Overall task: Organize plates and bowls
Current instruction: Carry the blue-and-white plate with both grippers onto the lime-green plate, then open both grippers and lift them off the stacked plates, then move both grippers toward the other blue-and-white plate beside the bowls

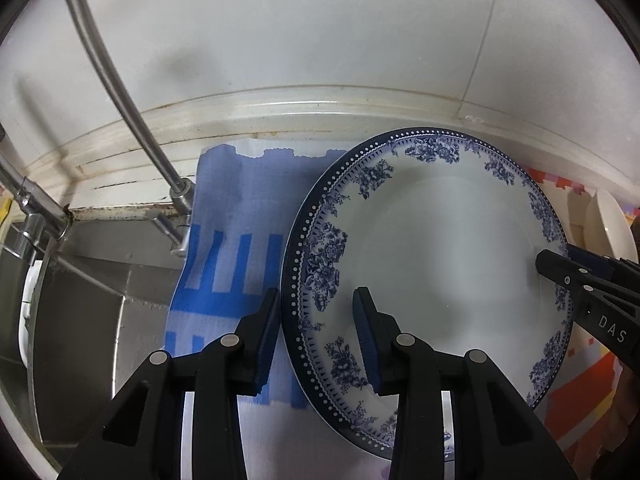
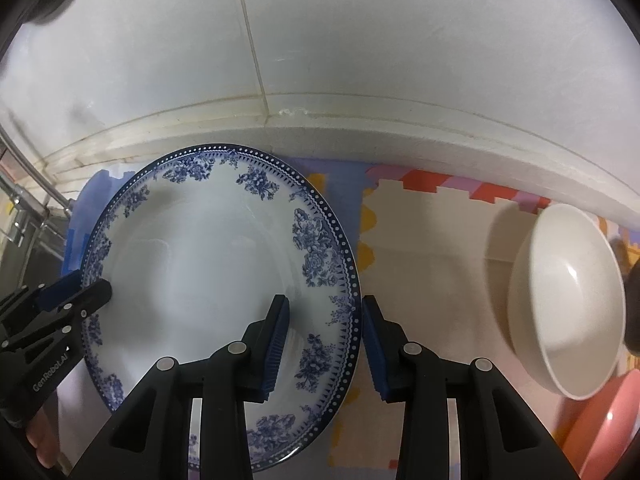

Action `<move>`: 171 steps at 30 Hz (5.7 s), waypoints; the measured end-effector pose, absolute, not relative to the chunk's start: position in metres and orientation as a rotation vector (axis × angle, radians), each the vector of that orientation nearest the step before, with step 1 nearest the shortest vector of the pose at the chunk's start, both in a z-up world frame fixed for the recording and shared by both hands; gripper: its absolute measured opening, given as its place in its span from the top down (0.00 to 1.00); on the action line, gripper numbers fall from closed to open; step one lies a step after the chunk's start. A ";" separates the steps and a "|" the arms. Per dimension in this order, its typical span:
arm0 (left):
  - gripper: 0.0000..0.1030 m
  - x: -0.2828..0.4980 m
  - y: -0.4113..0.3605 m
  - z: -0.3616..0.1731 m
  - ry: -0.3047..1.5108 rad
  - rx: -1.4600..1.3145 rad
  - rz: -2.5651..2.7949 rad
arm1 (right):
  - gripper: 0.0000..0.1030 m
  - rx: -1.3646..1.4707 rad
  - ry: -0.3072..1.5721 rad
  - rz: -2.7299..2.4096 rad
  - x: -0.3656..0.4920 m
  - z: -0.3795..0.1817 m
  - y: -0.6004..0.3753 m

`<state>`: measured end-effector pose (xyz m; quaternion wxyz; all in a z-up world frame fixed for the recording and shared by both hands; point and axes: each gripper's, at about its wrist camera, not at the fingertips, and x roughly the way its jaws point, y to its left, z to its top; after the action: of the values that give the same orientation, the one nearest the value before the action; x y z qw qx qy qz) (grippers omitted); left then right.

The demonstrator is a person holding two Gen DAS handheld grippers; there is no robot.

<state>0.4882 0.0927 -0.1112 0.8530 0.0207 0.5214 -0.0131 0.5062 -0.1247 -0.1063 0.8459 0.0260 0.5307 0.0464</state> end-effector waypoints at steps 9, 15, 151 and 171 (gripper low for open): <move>0.65 0.456 0.093 -0.088 1.077 0.041 -0.031 | 0.63 0.059 1.111 0.086 0.487 -0.083 -0.125; 0.64 0.422 0.085 -0.069 1.064 0.043 -0.030 | 0.63 0.052 1.102 0.083 0.462 -0.065 -0.125; 0.34 0.267 -0.225 -0.001 0.952 0.283 -0.473 | 0.52 0.229 0.955 -0.310 0.200 -0.008 -0.400; 0.34 0.306 -0.368 0.004 0.957 0.324 -0.524 | 0.52 0.343 0.932 -0.505 0.204 -0.023 -0.542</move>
<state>0.3056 -0.3682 0.0043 0.8424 0.1534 0.4530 -0.2482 0.2036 -0.5415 -0.0235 0.8488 0.1630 0.4423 -0.2395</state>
